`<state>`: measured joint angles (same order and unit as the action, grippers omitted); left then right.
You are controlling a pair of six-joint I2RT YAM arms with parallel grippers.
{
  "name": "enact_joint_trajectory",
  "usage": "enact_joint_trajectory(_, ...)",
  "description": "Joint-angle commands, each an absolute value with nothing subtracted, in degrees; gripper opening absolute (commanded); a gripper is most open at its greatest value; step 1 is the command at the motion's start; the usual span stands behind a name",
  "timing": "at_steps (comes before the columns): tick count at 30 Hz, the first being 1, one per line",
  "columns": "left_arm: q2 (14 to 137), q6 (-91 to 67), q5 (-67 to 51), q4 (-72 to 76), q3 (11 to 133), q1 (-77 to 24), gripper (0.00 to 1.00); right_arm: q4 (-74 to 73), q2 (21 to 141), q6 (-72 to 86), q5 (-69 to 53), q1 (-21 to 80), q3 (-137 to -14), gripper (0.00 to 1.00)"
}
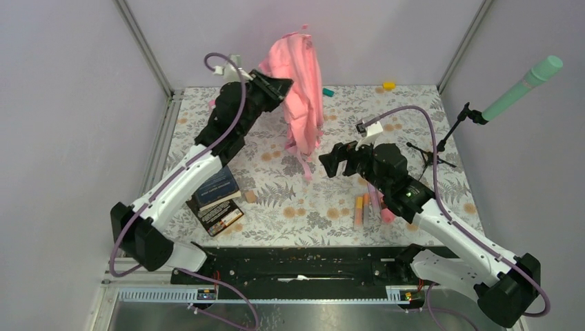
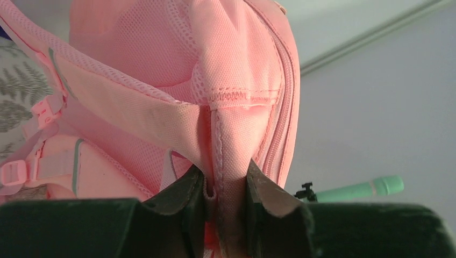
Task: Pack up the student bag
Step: Adjust the student bag at the center of the board.
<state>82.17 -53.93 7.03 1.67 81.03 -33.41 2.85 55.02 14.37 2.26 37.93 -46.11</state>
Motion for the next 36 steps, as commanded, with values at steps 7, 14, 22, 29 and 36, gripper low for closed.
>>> enact_joint_trajectory(7,69.9,-57.1,6.2,17.4,74.3,-25.2,0.0,10.3,59.9,15.7,7.1,39.9,-43.2,0.98)
enact_joint_trajectory(14,71.4,-60.7,-4.4,15.5,70.7,-21.6,0.0,10.2,58.5,17.5,7.6,39.8,-41.3,0.98)
enact_joint_trajectory(22,67.3,-58.4,-0.9,14.6,61.5,-21.5,0.0,19.2,61.1,13.9,1.9,41.1,-38.5,0.95)
enact_joint_trajectory(29,64.0,-57.7,-0.6,12.4,58.9,-21.5,0.0,31.3,70.3,3.9,4.7,47.1,-43.1,0.96)
enact_joint_trajectory(36,64.3,-56.8,-2.2,10.7,60.8,-21.1,0.0,35.1,82.2,-4.7,11.0,50.9,-50.7,0.95)
